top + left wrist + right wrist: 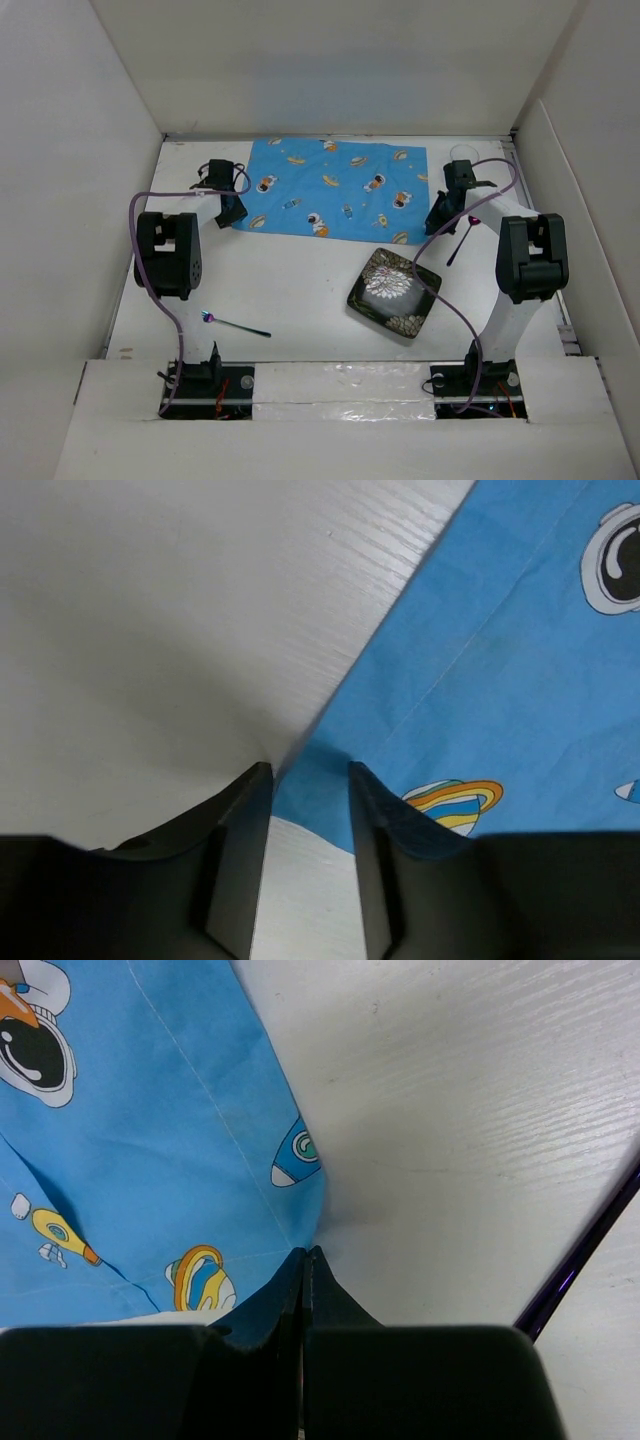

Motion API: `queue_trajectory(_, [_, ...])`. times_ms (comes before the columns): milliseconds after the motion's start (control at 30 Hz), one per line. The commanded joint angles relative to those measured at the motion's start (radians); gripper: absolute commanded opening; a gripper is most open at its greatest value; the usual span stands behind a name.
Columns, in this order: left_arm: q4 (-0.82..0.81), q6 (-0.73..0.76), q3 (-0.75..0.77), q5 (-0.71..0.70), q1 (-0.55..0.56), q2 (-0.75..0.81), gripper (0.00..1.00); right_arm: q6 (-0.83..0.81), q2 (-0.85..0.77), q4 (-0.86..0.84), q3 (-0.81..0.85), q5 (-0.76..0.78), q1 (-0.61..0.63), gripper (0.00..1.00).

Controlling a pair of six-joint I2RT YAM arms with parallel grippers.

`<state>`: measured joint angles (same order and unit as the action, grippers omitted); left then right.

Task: Set the dinner table for one person

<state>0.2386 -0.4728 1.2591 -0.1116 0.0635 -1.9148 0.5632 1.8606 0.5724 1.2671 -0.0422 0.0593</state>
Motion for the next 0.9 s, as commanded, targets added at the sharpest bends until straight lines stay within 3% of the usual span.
queue_trajectory(0, [0.065, 0.017, -0.01, -0.034, -0.002, -0.024, 0.29, -0.009, -0.012, -0.034, 0.038, -0.013, -0.003, 0.0])
queue_trajectory(133, [0.061, 0.011, -0.015, -0.039, -0.002, -0.024, 0.0, -0.002, -0.009, -0.04, 0.044, -0.021, 0.007, 0.0])
queue_trajectory(333, [0.048, 0.014, -0.026, -0.023, -0.002, 0.013, 0.0, -0.002, -0.02, -0.046, 0.025, -0.004, 0.007, 0.0])
queue_trajectory(567, [0.004, -0.006, -0.272, -0.03, -0.002, 0.239, 0.0, 0.021, -0.089, -0.066, -0.046, 0.033, 0.007, 0.0])
queue_trajectory(867, [0.054, -0.029, -0.398, -0.014, -0.002, 0.427, 0.0, 0.018, -0.13, -0.059, -0.109, 0.066, 0.016, 0.0])
